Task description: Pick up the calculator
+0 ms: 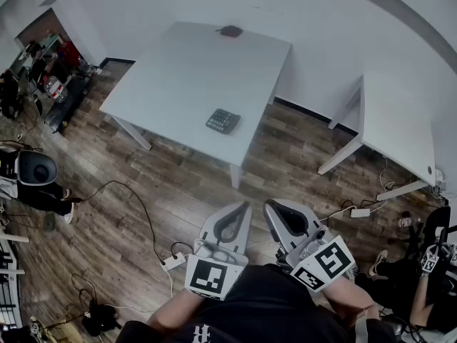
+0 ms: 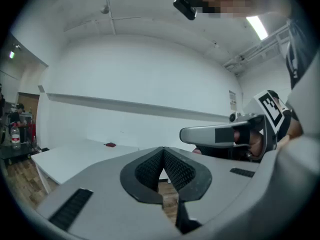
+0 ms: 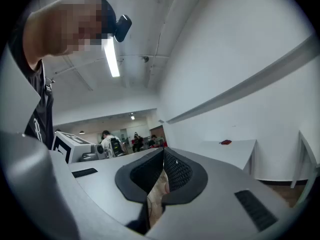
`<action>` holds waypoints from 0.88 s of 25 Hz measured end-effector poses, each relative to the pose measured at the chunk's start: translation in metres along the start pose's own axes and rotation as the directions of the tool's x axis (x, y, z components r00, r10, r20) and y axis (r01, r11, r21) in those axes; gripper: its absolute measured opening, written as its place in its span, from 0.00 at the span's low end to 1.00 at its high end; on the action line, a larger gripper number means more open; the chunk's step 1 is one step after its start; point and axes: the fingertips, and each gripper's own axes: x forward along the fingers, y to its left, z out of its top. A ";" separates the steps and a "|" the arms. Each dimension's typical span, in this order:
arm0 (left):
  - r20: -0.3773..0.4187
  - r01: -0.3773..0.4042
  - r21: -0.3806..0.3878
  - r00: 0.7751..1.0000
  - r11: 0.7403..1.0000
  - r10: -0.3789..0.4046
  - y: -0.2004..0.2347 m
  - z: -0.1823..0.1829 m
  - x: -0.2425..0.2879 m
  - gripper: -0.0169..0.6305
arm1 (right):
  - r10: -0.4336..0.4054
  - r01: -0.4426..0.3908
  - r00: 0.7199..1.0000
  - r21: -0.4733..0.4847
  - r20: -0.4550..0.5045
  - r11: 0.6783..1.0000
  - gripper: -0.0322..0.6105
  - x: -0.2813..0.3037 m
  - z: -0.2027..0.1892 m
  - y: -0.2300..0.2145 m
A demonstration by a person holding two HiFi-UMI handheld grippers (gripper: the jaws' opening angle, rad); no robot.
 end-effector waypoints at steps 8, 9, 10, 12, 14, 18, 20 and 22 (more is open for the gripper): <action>-0.007 0.002 0.071 1.000 0.997 -0.002 0.043 0.007 0.035 0.03 | -0.012 0.012 1.000 -0.011 0.002 1.000 0.07 0.052 0.011 -0.025; -0.016 -0.001 0.061 1.000 0.998 0.002 0.047 0.005 0.039 0.03 | -0.012 0.012 1.000 -0.007 0.002 1.000 0.07 0.056 0.011 -0.029; -0.026 -0.005 0.044 1.000 0.999 0.006 0.052 0.002 0.043 0.04 | -0.010 0.010 1.000 -0.003 0.000 1.000 0.07 0.061 0.011 -0.033; -0.046 -0.005 0.013 0.999 1.000 0.005 0.061 -0.005 0.053 0.03 | -0.001 0.001 1.000 0.005 -0.006 1.000 0.07 0.071 0.008 -0.043; -0.057 -0.008 0.013 0.998 1.000 0.008 0.069 -0.012 0.065 0.04 | 0.016 -0.016 1.000 0.008 -0.012 1.000 0.07 0.082 0.006 -0.052; -0.088 -0.041 0.040 0.995 0.998 0.045 0.091 -0.025 0.097 0.04 | 0.051 -0.051 0.999 0.000 -0.019 0.999 0.07 0.109 0.007 -0.079; -0.118 -0.060 0.049 0.991 0.997 0.065 0.105 -0.032 0.118 0.04 | 0.065 -0.065 0.998 -0.005 -0.023 0.998 0.07 0.124 0.011 -0.098; -0.149 -0.079 0.055 0.985 0.995 0.087 0.120 -0.039 0.141 0.04 | 0.077 -0.078 0.997 -0.007 -0.023 0.997 0.07 0.141 0.015 -0.120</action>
